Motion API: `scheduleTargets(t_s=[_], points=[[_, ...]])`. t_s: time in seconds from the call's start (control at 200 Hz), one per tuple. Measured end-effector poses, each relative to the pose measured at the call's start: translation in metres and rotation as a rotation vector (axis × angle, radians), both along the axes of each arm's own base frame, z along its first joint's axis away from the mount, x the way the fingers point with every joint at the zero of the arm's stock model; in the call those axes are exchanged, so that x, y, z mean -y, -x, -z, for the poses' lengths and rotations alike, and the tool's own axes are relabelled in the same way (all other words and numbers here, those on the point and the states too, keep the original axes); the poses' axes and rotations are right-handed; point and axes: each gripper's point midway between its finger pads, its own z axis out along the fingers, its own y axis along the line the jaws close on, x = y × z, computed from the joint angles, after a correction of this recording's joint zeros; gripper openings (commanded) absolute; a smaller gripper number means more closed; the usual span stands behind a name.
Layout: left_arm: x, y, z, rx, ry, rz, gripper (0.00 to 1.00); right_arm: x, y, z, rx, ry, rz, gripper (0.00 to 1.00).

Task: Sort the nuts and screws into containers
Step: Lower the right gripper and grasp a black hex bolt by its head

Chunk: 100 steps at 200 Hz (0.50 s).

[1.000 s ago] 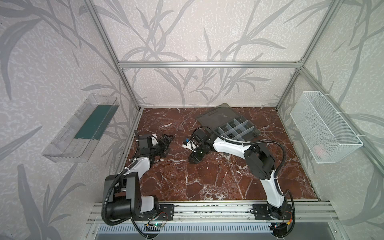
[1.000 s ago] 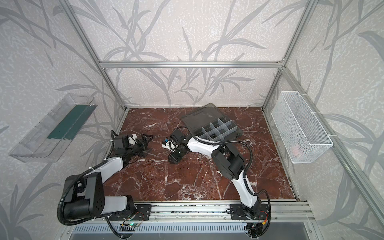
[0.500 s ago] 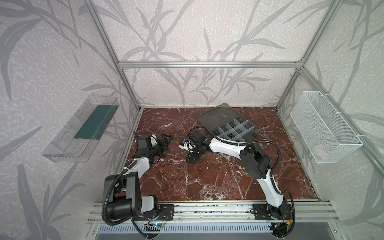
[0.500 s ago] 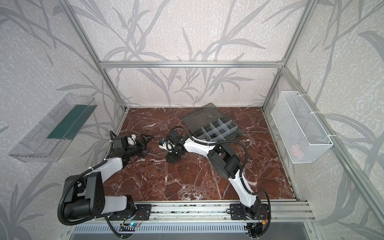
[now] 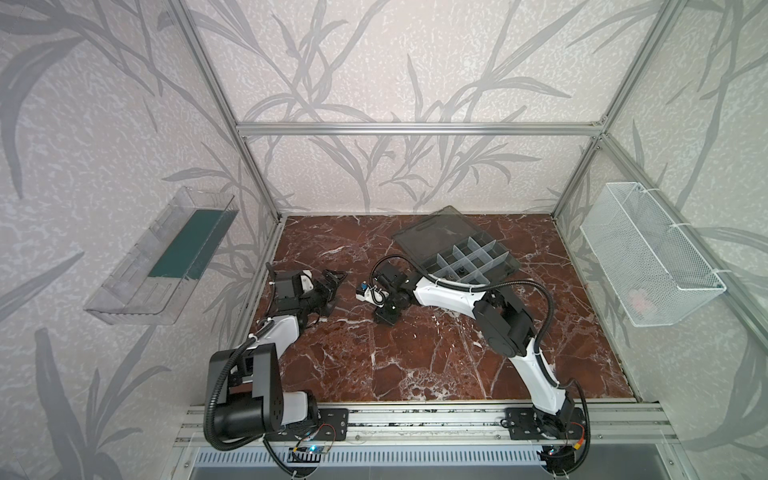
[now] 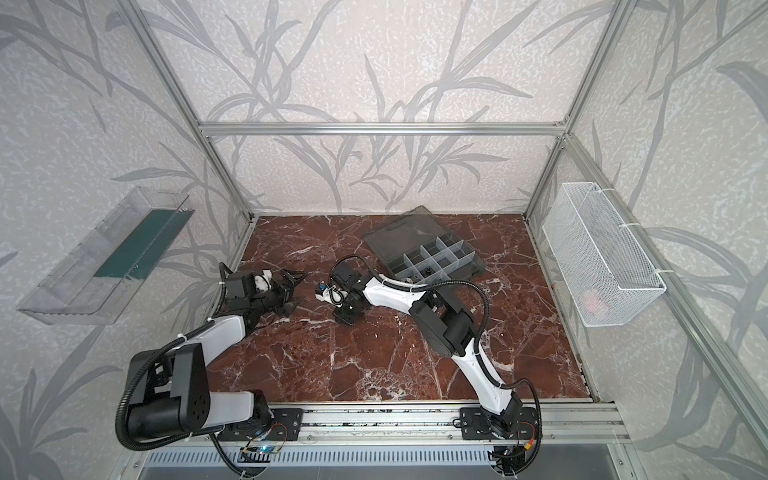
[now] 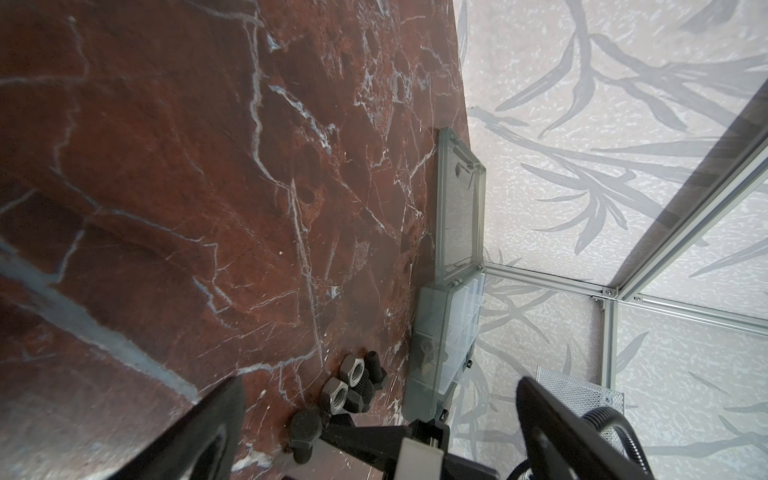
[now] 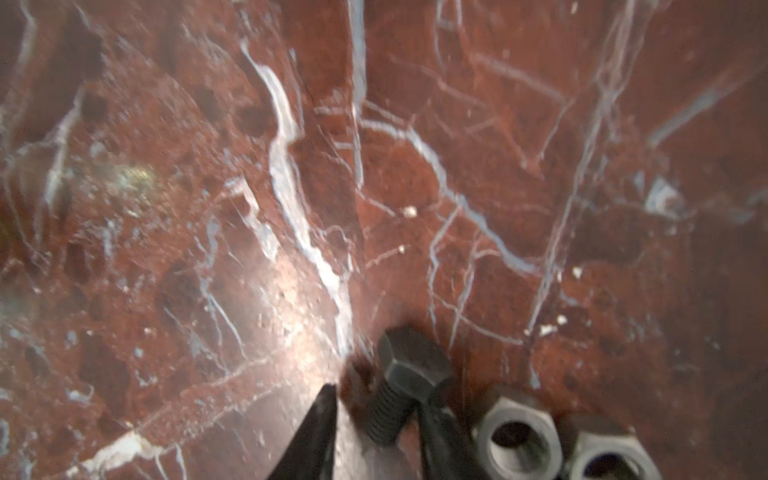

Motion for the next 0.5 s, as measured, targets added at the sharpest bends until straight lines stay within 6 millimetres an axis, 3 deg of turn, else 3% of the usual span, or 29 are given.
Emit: scheduleTargets(t_s=[0.13,0.365,0.5], points=[[-0.001,0.000,0.000,0.000,0.002,-0.002,1.00,0.001,-0.001,0.001,0.005,0.005,0.004,0.00],[-0.002,0.000,0.000,0.001,0.003,-0.003,0.99,0.002,0.002,0.000,0.014,-0.033,0.002,0.00],[-0.003,0.000,-0.001,0.001,0.004,-0.006,1.00,0.014,0.009,-0.001,-0.012,-0.035,0.011,0.00]])
